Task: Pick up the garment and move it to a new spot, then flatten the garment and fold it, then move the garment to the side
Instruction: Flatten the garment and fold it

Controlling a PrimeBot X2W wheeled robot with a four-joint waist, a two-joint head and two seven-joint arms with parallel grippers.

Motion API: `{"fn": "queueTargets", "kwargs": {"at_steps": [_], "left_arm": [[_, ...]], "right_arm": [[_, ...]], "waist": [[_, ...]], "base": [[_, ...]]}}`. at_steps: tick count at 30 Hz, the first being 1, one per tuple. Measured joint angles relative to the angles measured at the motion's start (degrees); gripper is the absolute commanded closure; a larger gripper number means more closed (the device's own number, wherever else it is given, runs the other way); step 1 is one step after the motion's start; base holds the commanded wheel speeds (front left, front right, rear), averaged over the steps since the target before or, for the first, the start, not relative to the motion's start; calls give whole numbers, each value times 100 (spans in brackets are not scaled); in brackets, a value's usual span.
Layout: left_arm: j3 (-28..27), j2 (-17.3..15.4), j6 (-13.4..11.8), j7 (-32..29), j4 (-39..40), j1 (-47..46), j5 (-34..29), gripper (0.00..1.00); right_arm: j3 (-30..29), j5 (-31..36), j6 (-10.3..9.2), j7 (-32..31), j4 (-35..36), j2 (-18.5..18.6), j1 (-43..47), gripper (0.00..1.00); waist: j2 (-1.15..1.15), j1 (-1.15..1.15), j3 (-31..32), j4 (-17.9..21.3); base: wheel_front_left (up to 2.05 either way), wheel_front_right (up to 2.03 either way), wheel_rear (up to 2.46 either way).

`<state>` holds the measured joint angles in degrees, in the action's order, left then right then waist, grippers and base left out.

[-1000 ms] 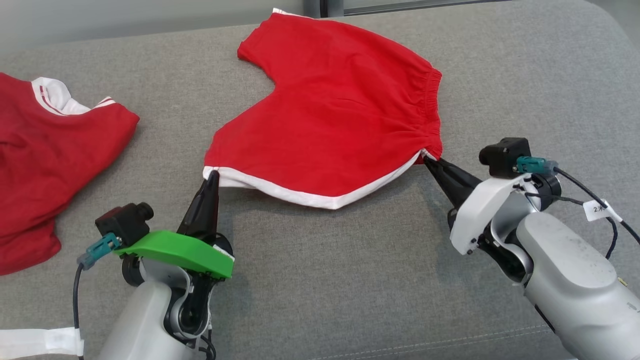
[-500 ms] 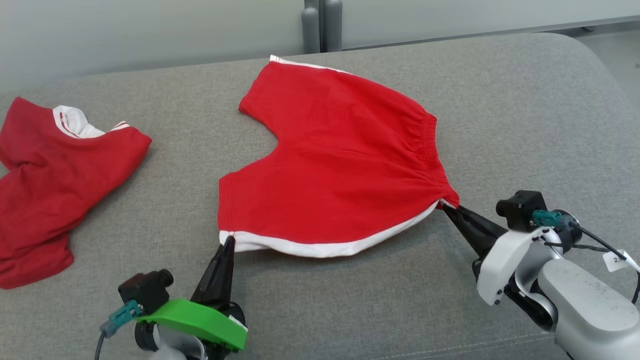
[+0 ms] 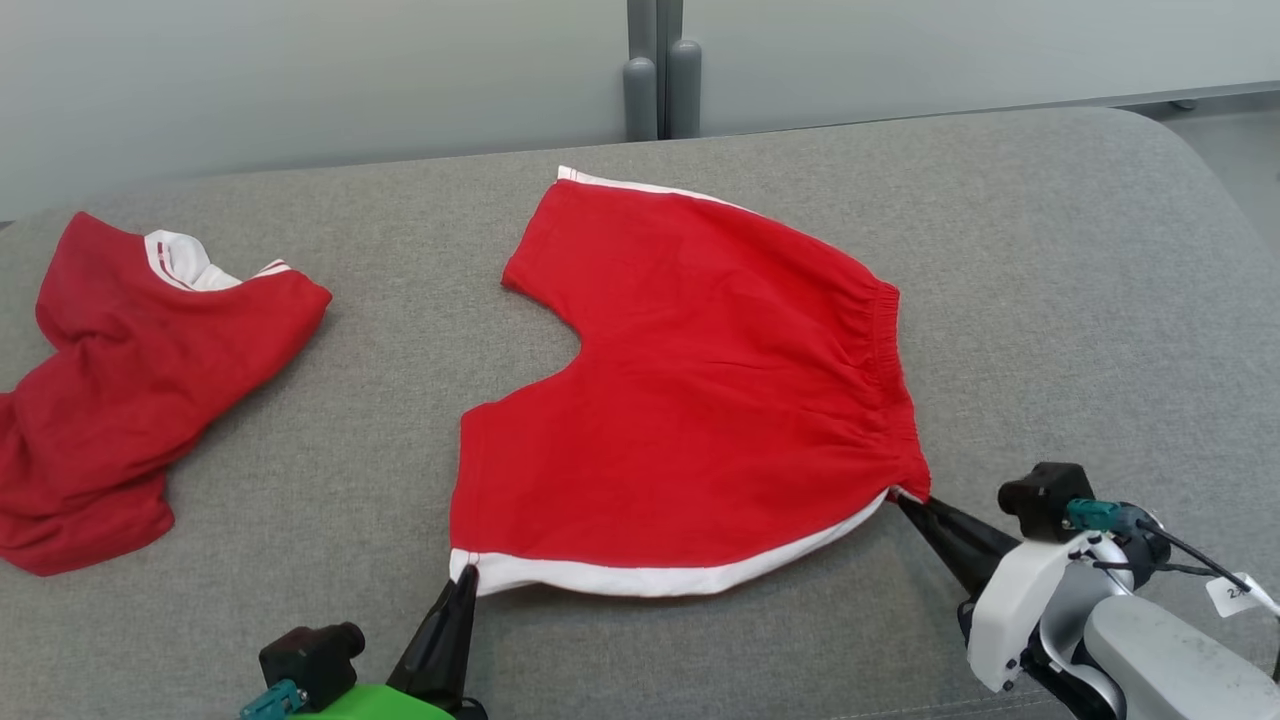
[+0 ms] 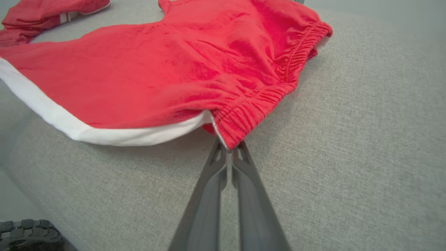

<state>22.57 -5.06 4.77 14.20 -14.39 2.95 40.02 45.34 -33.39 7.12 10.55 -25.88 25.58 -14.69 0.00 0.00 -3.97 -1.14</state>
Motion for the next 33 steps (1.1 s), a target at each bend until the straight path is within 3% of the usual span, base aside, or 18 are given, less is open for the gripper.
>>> {"fn": "queueTargets", "kwargs": {"at_steps": [16,17,18,19,20,21,22,23,26,33], "left_arm": [[31,-191,-88,3,-412,195,-403,100],[36,-198,-102,3,-431,195,-444,100],[37,-198,-102,3,-448,195,-466,100],[33,-194,-110,3,-466,195,-474,91],[33,-194,-110,3,-466,195,-474,78],[14,-183,-134,3,-481,195,-472,64],[-1,-177,-134,3,-493,195,-471,51],[-7,-177,-134,3,-504,195,-471,2],[-8,-181,-135,3,-531,195,-471,0],[-33,-345,-221,3,-588,279,-475,0]], "right_arm": [[192,10,1,-2,-524,-107,187,100],[192,14,1,-1,-549,-132,187,91],[193,15,1,-1,-572,-159,186,71],[199,19,1,0,-593,-180,186,49],[199,19,1,0,-593,-180,186,9],[203,40,1,1,-610,-196,186,0],[202,70,0,9,-617,-208,186,0],[198,74,-8,37,-627,-218,186,0],[188,94,-25,104,-665,-219,187,0],[-42,102,-285,212,-691,-245,311,0]], "waist": [[0,0,-58,77],[0,0,-63,85],[0,0,-68,94],[0,0,-72,103],[0,0,-72,103],[0,0,-76,112],[0,0,-80,121],[0,0,-83,130],[0,0,-90,156],[0,0,-72,213]], "base": [[0,0,0],[0,0,0],[0,0,0],[0,0,0],[0,0,0],[0,0,0],[0,0,0],[0,0,0],[0,0,0],[0,0,0]]}}
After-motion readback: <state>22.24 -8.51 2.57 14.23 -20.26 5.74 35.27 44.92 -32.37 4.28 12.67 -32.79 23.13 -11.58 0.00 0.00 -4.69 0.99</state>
